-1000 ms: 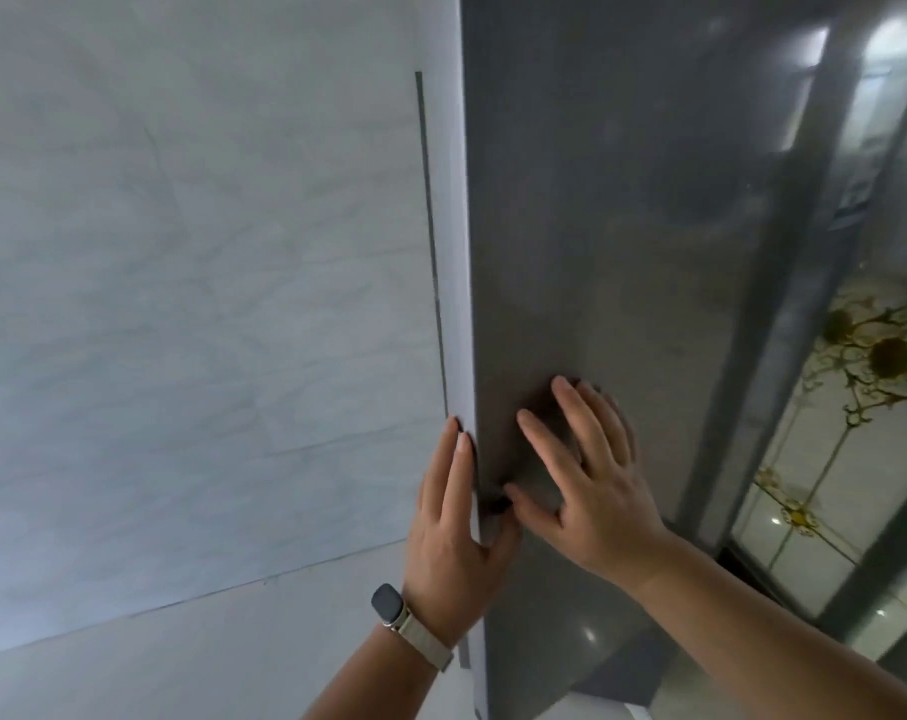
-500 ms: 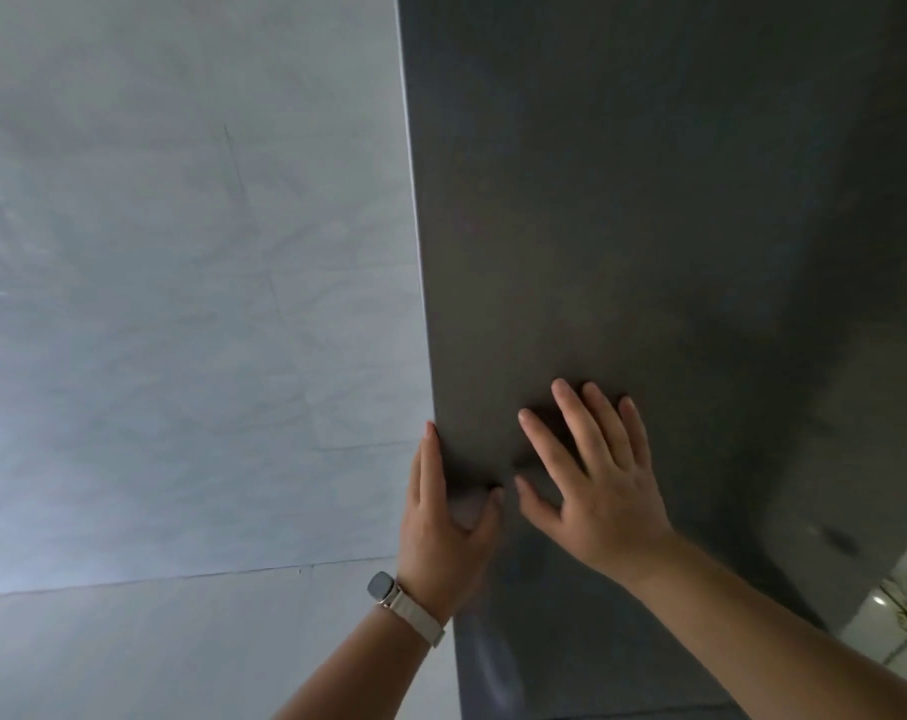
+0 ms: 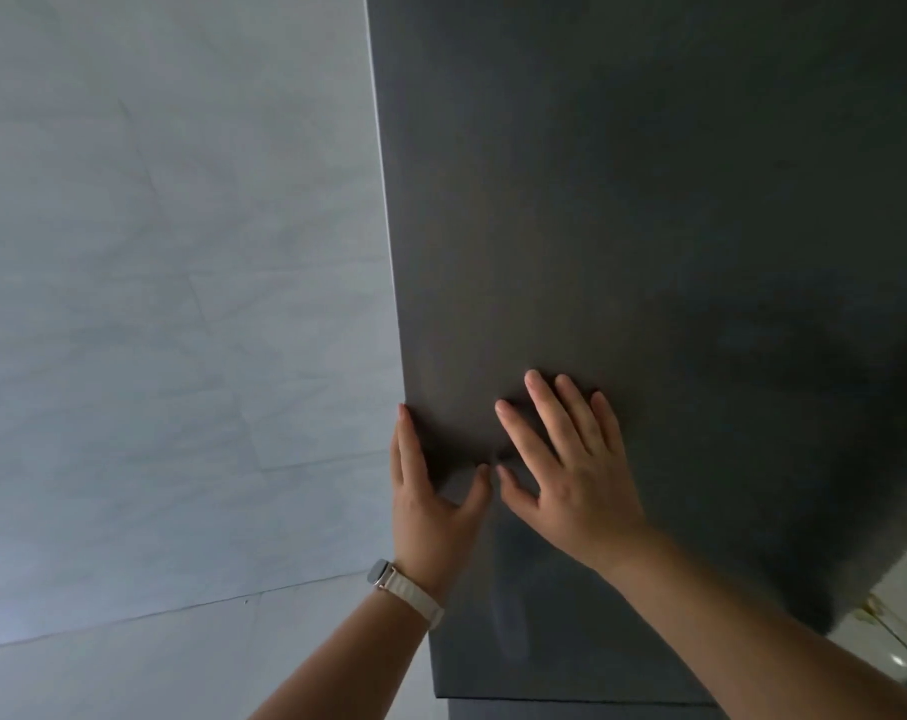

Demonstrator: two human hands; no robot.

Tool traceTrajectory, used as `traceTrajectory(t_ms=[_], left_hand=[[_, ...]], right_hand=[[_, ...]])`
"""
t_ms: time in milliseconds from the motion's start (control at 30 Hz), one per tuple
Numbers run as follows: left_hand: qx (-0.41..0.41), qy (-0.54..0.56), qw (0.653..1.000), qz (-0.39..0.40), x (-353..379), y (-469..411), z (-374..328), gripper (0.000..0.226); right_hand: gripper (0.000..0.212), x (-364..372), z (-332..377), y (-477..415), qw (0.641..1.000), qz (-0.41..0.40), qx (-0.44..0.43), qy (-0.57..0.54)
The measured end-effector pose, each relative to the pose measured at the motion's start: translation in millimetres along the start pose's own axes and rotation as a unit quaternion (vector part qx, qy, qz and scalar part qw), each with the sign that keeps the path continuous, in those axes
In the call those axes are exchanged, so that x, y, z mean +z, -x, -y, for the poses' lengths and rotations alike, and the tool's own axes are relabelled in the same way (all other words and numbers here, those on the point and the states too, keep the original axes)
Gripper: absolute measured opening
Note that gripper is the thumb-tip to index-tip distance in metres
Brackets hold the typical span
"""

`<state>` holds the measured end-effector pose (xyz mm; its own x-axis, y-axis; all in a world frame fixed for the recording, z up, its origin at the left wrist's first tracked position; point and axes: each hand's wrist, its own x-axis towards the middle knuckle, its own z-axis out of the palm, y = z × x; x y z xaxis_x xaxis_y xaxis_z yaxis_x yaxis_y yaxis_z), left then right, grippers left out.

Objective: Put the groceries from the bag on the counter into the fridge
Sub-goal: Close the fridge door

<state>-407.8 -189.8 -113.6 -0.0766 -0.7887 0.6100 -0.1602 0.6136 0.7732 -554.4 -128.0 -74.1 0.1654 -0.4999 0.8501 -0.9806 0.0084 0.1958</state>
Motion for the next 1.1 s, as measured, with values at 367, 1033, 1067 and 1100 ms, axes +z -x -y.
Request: traceTrajectory(t_ms=[367, 1033, 1067, 1100], left_hand=[[0.021, 0.06, 0.996, 0.069, 36, -71, 48, 0.106], [0.077, 0.078, 0.984, 0.138, 40, -100, 78, 0.1], [0.085, 0.078, 0.982, 0.151, 37, -102, 81, 0.102], [0.094, 0.078, 0.979, 0.164, 33, -103, 83, 0.103]], right_hand=[[0.062, 57, -17, -28, 0.995, 0.02, 0.041, 0.092], [0.062, 70, -12, -38, 0.983, 0.062, 0.083, 0.154], [0.061, 67, -9, -40, 0.982, 0.07, 0.09, 0.149], [0.06, 64, -7, -41, 0.981, 0.08, 0.094, 0.148]])
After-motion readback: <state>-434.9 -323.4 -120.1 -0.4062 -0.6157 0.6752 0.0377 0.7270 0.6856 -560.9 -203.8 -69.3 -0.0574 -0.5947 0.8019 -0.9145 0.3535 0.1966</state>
